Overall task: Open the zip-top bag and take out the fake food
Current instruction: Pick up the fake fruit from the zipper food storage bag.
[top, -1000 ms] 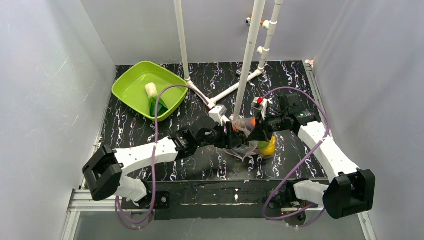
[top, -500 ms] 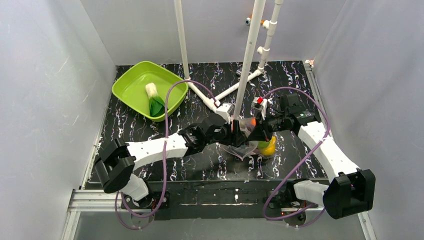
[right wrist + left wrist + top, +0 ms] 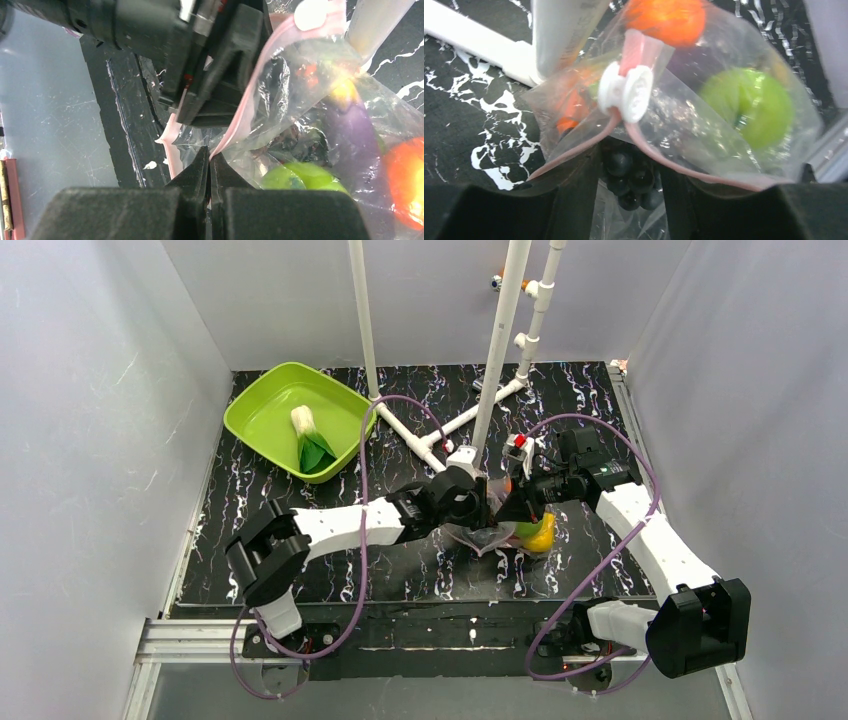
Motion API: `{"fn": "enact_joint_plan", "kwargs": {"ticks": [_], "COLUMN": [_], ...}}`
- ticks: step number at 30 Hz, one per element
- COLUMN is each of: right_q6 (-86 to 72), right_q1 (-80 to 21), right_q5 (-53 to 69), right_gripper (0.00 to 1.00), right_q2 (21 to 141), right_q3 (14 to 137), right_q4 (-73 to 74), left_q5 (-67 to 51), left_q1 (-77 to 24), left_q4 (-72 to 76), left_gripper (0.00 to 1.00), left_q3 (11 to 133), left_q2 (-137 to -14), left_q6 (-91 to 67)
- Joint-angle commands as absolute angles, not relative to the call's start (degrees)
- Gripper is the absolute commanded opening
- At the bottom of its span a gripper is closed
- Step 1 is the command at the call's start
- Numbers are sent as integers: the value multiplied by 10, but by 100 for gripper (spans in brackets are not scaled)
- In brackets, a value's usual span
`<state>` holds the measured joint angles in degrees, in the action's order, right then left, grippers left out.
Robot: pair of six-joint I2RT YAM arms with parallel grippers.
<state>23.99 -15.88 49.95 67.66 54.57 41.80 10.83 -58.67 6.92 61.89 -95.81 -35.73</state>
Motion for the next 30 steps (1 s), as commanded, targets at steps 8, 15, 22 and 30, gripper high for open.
{"fn": "enact_joint_plan", "kwargs": {"ticks": [8, 15, 22, 30], "right_q6": [239, 232, 213, 182], "right_q1": [-163, -163, -162, -161], "right_q5": [506, 481, 445, 385], "right_gripper": [1, 1, 1, 1], "right_q2": [674, 670, 674, 676], "right_q3": [547, 541, 540, 534], "right_q4": [410, 398, 383, 354], "left_q5": [162, 88, 26, -47], "left_q1": [-588, -589, -589, -589], "left_q4": [29, 106, 128, 117], "left_gripper": [0, 0, 0, 0], "left_q3": [647, 584, 540, 542], "left_q2": [-982, -865, -796, -767], "left_q6": [-342, -340, -363, -368]}}
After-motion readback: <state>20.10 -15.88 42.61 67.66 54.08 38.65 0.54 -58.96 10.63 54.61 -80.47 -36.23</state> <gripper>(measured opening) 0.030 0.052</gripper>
